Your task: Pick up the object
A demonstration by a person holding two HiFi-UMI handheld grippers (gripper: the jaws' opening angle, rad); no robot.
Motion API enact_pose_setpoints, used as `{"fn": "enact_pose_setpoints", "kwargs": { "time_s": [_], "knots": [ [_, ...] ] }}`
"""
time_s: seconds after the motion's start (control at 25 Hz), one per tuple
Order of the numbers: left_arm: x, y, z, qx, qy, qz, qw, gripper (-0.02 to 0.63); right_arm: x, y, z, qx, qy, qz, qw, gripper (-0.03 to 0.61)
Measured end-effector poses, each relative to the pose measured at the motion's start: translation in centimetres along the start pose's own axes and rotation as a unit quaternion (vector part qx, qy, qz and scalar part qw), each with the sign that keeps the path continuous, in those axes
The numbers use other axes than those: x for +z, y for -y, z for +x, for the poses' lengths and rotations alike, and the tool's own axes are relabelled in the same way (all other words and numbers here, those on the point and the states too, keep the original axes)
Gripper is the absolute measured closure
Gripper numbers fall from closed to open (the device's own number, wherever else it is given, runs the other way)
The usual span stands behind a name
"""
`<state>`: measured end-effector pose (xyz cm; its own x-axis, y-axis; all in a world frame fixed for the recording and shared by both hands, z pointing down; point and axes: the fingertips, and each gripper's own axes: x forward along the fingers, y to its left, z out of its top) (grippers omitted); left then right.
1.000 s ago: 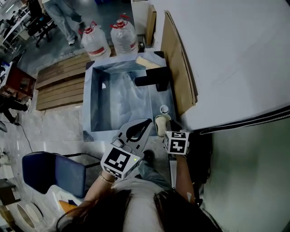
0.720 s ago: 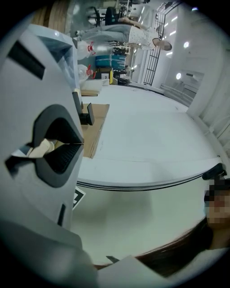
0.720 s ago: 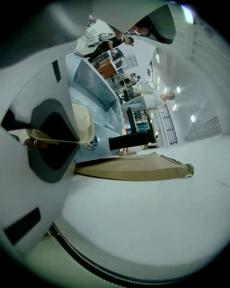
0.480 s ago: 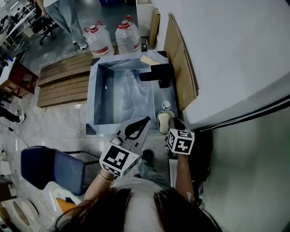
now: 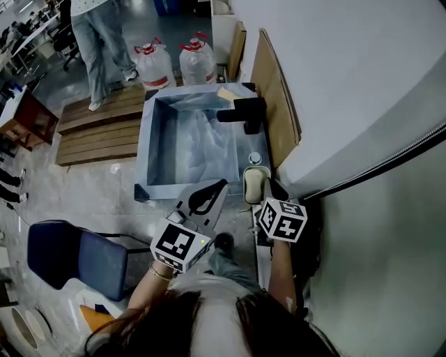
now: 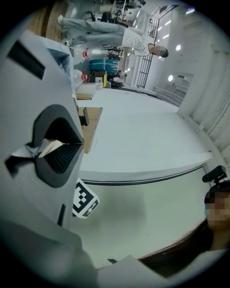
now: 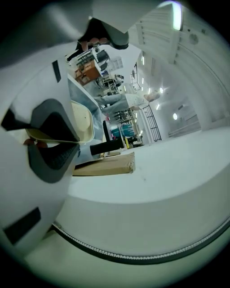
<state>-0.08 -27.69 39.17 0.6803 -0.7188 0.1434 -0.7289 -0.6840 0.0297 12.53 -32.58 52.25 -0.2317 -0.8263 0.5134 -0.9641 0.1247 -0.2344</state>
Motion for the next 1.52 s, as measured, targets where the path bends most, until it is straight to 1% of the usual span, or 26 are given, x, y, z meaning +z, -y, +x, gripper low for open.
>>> {"fn": "enact_pose_setpoints", "kwargs": {
  "time_s": [0.16,0.28,0.4,0.64,1.12,1.52],
  "knots": [
    [0.5,0.7,-1.6,0.003,0.01,0.0,0.9999,0.604,1.1,-1.0,-2.2,0.002,0.022,0.0,1.0,0.545],
    [0.5,1.1,-2.8,0.011,0.013,-0.009,0.9998,0.604,1.7,-1.9,-3.6,0.005,0.036,-0.002,0.999,0.545],
    [0.9,1.5,-4.1,0.012,0.025,0.002,0.9996,0.604,2.1,-2.9,-5.3,0.01,0.049,-0.005,0.999,0.545],
    [1.5,2.9,-6.9,0.019,0.038,0.003,0.9991,0.604,2.8,-5.1,-9.1,0.023,0.073,-0.009,0.997,0.545],
    [1.8,6.3,-13.1,0.025,0.057,0.006,0.998,0.604,1.9,-8.6,-15.8,0.032,0.101,-0.024,0.994,0.545],
    [2.8,9.4,-18.3,0.028,0.076,0.021,0.9965,0.604,0.5,-11.0,-21.5,0.035,0.124,-0.031,0.991,0.545]
  ]
}}
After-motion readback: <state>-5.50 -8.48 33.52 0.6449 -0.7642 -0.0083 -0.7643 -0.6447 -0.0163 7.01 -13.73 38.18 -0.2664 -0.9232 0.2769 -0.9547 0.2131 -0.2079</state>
